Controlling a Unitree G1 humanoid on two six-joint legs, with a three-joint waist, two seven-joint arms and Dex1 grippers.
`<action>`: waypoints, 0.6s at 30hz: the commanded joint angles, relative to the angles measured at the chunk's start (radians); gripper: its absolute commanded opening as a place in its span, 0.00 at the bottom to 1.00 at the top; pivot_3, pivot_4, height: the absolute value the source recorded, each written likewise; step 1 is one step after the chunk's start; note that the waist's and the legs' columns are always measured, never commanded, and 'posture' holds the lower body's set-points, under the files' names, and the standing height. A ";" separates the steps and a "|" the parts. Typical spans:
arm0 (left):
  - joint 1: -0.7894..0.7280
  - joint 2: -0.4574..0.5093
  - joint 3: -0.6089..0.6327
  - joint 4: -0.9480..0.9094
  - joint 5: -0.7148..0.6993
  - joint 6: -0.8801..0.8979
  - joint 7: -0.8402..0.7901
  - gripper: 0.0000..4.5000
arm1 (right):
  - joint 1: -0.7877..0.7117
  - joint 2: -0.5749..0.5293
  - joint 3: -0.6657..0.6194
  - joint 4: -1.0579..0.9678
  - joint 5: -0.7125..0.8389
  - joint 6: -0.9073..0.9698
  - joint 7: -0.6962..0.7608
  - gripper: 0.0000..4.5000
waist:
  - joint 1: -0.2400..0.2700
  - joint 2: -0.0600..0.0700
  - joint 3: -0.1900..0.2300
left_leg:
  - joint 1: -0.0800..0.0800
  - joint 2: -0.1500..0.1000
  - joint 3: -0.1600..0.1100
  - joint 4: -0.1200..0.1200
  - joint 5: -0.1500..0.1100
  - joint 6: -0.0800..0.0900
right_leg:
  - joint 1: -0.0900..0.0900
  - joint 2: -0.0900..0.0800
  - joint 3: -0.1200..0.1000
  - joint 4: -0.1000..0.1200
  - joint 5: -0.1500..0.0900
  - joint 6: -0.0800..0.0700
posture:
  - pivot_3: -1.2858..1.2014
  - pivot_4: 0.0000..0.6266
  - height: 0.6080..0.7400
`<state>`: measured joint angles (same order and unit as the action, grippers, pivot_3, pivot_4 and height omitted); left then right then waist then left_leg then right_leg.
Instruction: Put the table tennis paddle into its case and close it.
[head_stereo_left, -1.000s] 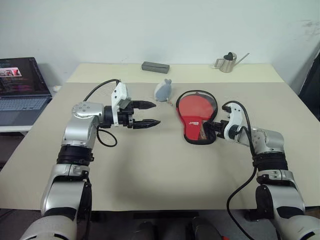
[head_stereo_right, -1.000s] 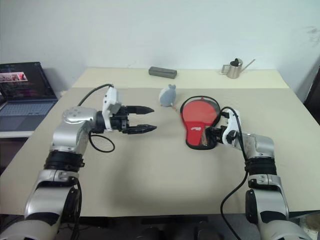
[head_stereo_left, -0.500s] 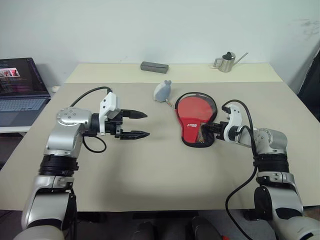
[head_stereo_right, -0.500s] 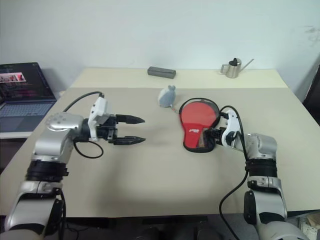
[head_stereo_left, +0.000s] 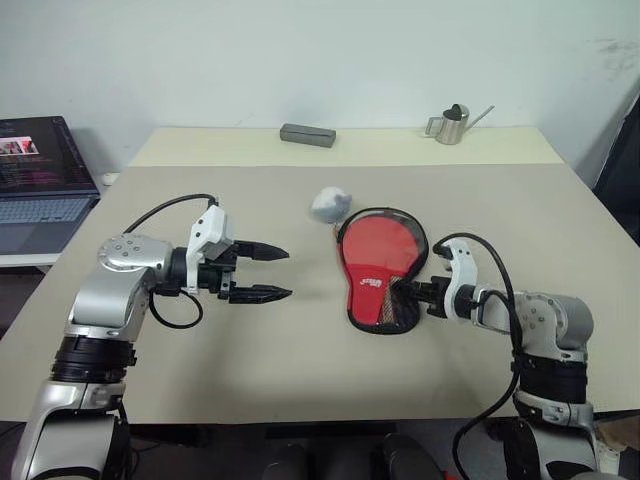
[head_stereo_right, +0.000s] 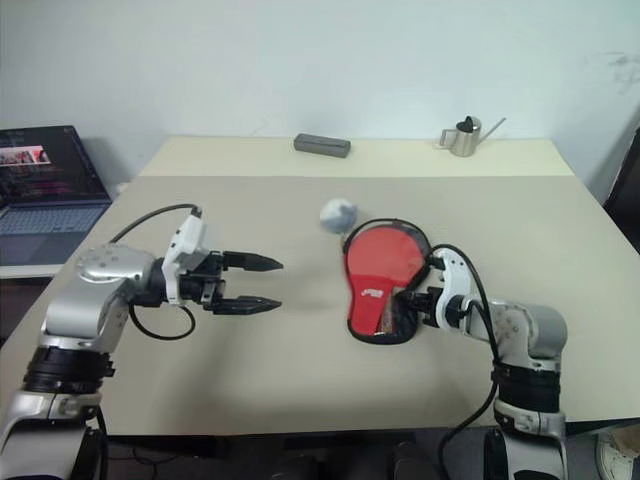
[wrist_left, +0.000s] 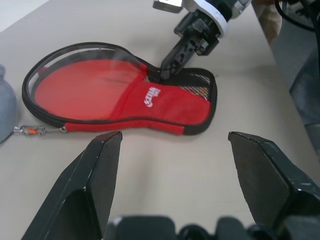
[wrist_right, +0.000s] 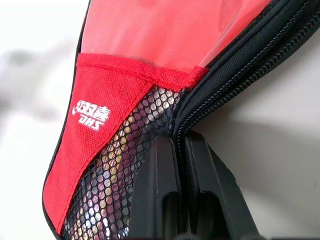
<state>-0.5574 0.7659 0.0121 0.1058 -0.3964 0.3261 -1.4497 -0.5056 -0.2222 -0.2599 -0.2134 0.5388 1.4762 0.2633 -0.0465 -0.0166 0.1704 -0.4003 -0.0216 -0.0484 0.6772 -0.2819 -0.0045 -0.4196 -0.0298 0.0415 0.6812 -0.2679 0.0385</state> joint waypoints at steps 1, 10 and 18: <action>0.000 0.014 0.003 -0.060 -0.032 0.022 -0.003 0.83 | 0.052 0.008 0.007 -0.088 0.037 0.077 0.009 0.01 | 0.000 0.000 0.000 | 0.000 0.000 0.000 0.000 0.000 0.000 | 0.000 0.000 0.000 0.000 0.000 0.000 | 0.52 0.24 1.00; 0.015 0.023 -0.022 -0.102 -0.058 0.049 -0.040 0.83 | 0.158 -0.002 0.027 -0.235 0.088 0.138 0.024 0.01 | 0.001 0.000 0.000 | 0.000 0.000 0.000 0.000 0.000 0.000 | 0.000 0.000 0.000 -0.001 0.000 0.000 | 0.52 0.24 1.00; 0.030 0.044 -0.056 -0.124 -0.071 0.055 -0.088 0.83 | 0.259 -0.120 0.093 -0.337 0.224 0.138 0.085 0.01 | 0.000 0.000 0.000 | 0.000 0.000 -0.001 0.000 0.000 0.000 | 0.001 0.000 -0.001 -0.001 0.000 0.000 | 0.52 0.24 1.00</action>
<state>-0.5270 0.7922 -0.0434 0.0164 -0.4463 0.3813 -1.4997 -0.2753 -0.3238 -0.2102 -0.5142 0.6976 1.5705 0.3096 -0.0462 -0.0167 0.1704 -0.3999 -0.0217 -0.0492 0.6772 -0.2820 -0.0043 -0.4183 -0.0296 0.0409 0.6801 -0.2683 0.0388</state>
